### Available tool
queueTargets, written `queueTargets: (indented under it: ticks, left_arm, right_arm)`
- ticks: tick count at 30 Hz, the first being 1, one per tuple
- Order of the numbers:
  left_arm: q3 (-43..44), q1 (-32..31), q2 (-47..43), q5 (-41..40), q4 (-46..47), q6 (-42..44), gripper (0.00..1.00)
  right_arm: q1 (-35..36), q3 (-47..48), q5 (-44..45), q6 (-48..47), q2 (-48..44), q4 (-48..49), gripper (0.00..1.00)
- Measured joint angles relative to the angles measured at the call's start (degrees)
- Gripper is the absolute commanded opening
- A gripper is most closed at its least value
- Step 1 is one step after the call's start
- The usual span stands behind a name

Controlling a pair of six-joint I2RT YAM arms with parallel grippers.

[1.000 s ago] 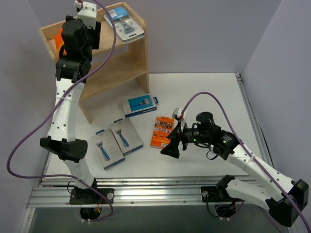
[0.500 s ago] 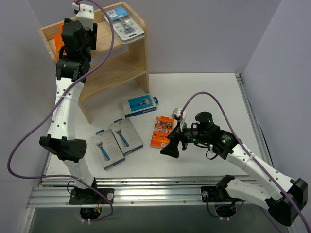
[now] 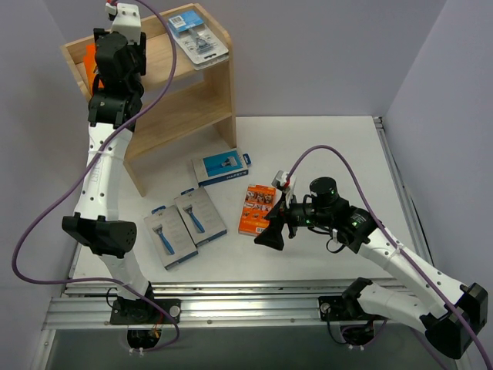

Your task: Place and organize the shaving razors onto the shelf

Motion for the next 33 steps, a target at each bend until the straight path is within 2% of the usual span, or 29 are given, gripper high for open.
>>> queueTargets:
  ticks: [26,28,33]
  left_arm:
    - [-5.6,4.3,-3.2,-1.8,6.1,0.7,0.64]
    - [-6.1,5.2,-3.7,-1.8,5.8,0.7,0.66]
    - [-6.9,6.1,-4.5,-0.8,5.9,0.3,0.77]
  right_arm:
    - [-1.2,0.0,0.0,0.0,1.5,0.0,1.0]
    - [-1.3,0.0,0.0,0.0,1.7,0.0,1.0]
    - [-1.4,0.0,0.0,0.0,1.8,0.0,1.0]
